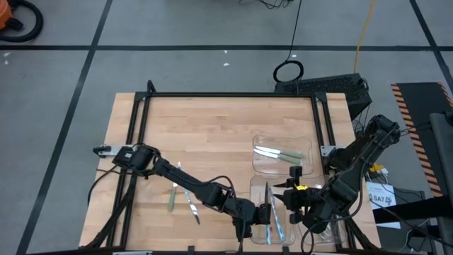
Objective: Sort silverware by color (type)
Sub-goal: Put the blue knife into the bottom left transparent bin
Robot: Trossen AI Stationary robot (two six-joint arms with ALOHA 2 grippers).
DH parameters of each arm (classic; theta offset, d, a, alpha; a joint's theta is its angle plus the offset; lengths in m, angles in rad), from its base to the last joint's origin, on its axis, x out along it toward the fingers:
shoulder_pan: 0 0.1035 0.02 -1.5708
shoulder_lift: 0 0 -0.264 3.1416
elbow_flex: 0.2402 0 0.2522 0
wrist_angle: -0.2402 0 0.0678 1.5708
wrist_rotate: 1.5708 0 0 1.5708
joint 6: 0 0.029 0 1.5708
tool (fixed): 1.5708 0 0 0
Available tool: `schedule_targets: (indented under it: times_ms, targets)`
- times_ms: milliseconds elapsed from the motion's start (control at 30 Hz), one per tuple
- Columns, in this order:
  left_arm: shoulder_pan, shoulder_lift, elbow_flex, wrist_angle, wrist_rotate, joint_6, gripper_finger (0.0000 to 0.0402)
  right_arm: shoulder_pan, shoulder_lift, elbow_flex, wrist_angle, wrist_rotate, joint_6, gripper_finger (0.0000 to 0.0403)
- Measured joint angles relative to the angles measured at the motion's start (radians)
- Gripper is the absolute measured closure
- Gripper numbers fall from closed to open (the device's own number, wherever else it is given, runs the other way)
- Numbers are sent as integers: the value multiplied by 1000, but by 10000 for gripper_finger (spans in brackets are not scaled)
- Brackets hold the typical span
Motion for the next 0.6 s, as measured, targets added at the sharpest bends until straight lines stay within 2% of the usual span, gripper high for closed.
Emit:
schedule_targets:
  times_ms: [600]
  targets:
    - [11, 31, -1, 73, 4, -96, 364, 0, 0, 0, 0, 0, 0, 267]
